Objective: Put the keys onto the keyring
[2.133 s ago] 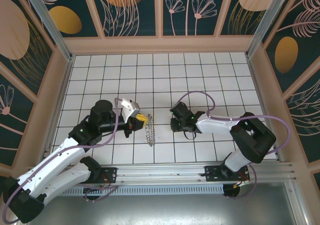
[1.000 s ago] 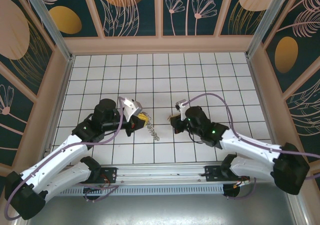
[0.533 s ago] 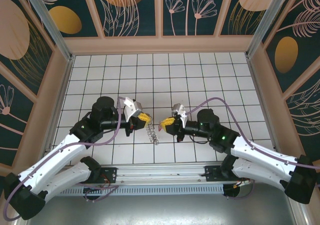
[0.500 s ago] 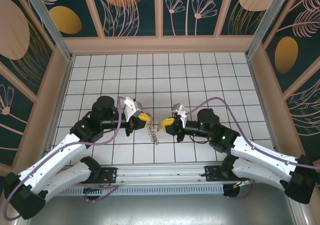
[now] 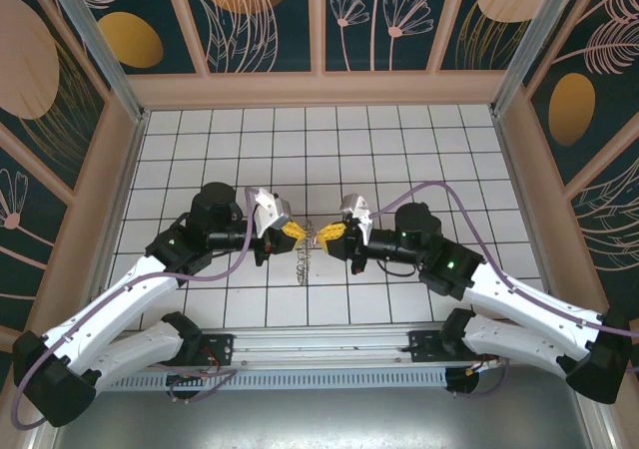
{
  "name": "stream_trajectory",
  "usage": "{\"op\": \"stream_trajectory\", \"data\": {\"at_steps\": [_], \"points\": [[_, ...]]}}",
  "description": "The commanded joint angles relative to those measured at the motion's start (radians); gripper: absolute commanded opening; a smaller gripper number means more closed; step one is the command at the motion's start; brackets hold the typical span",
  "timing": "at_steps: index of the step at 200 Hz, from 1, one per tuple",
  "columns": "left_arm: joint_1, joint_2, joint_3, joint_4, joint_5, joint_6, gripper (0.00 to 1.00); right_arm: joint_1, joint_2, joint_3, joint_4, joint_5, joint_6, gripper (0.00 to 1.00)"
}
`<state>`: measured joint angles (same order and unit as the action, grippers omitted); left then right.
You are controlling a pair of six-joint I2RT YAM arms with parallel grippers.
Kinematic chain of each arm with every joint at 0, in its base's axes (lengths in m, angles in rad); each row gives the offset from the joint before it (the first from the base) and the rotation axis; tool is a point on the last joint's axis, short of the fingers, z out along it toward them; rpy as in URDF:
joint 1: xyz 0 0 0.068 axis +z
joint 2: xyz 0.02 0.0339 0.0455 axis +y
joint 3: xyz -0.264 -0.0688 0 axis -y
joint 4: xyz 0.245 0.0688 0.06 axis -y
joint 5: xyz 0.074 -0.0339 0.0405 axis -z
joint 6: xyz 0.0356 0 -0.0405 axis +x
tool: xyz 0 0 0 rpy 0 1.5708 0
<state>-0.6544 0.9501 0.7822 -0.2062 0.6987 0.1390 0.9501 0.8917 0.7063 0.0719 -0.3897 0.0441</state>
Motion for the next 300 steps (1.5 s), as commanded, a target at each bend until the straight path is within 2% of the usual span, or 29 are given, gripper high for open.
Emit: {"op": "stream_trajectory", "data": {"at_steps": [1,82,242,300], "points": [[0.004,0.002,0.043,0.007,0.031,0.035,0.0,0.004,0.035,0.056,-0.053,0.047,0.016,0.0],[0.004,0.001,0.031,0.026,0.025,0.036,0.0,0.006,0.066,0.071,-0.085,0.058,0.022,0.0],[0.004,0.003,0.026,0.025,0.032,0.042,0.0,0.013,0.101,0.048,-0.007,0.048,0.032,0.0],[0.004,-0.002,0.026,0.027,0.035,0.042,0.0,0.013,0.092,0.047,-0.017,0.116,0.036,0.0]]}}
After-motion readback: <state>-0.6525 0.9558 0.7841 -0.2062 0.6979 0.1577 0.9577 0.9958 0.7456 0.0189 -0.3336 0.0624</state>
